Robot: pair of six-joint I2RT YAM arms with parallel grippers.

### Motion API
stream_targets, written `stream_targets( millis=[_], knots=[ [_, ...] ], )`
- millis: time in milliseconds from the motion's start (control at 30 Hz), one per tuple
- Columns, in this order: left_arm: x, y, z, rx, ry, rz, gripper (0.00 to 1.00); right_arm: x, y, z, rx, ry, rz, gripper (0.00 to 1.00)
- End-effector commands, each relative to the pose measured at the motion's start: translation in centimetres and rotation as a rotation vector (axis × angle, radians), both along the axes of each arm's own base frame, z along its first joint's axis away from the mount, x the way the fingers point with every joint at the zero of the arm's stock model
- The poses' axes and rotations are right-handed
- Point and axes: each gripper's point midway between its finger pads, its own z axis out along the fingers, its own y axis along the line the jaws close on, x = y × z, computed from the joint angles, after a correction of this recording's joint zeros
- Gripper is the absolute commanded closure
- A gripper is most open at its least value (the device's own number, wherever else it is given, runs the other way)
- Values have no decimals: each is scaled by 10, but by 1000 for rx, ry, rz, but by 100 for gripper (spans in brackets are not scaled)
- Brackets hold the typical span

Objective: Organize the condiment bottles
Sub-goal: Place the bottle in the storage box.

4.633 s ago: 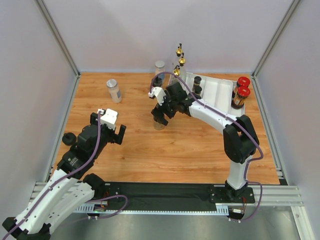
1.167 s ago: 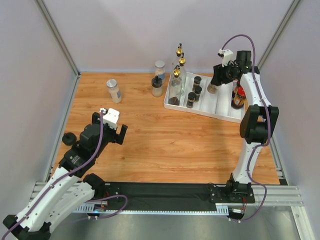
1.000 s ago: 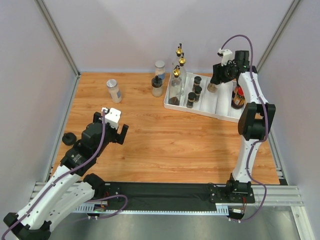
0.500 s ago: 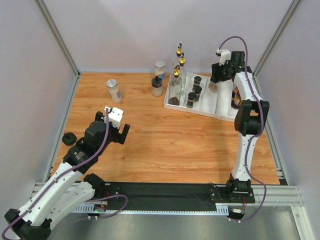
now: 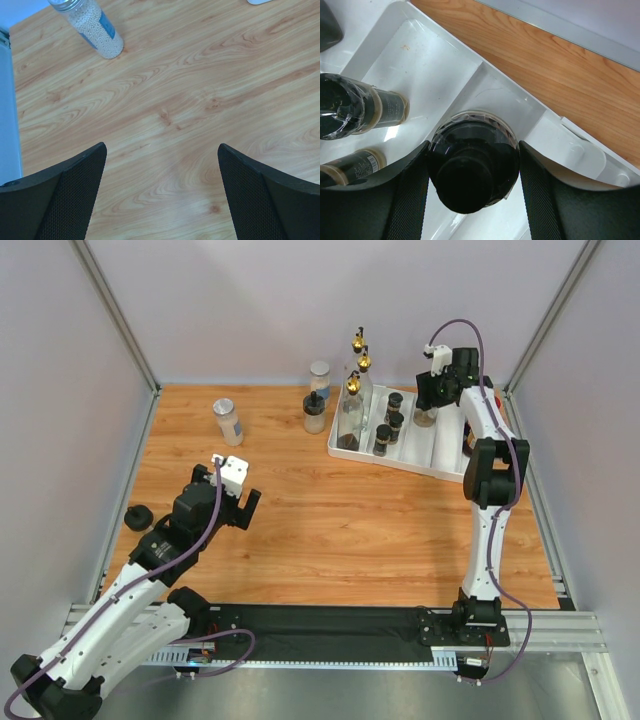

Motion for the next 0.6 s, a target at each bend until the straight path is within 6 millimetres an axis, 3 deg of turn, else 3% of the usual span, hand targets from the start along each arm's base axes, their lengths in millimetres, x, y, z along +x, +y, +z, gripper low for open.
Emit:
stream_targets(
  millis=[0, 100, 133, 200, 233, 300, 367, 400, 467, 533, 567],
  knots=[
    [3, 3, 5, 13, -24, 11, 0, 17, -2, 25, -27, -94, -5, 58],
    [3, 4, 6, 13, -26, 14, 0, 12, -2, 23, -35, -83, 4, 30],
    [3, 4, 7, 10, -29, 16, 0, 11, -3, 24, -38, -85, 5, 13],
    [3, 4, 7, 10, -29, 16, 0, 8, -4, 34, -47, -101, 2, 2],
    [3, 4, 7, 9, -31, 14, 0, 5, -4, 33, -51, -102, 3, 0],
    [3, 4, 7, 9, -29, 14, 0, 0, -5, 49, -60, -131, 9, 0],
    [3, 3, 7, 6, -30, 12, 0, -9, -5, 48, -64, -124, 11, 0],
    [3, 4, 8, 5, -33, 13, 0, -13, -5, 64, -72, -151, 12, 0],
    [3, 4, 8, 4, -34, 15, 0, -25, -5, 62, -76, -138, 16, 0],
    [3, 4, 7, 5, -30, 14, 0, -38, -4, 87, -82, -173, 31, 0],
    [3, 4, 7, 3, -31, 16, 0, -49, -3, 77, -79, -147, 36, 0]
  ],
)
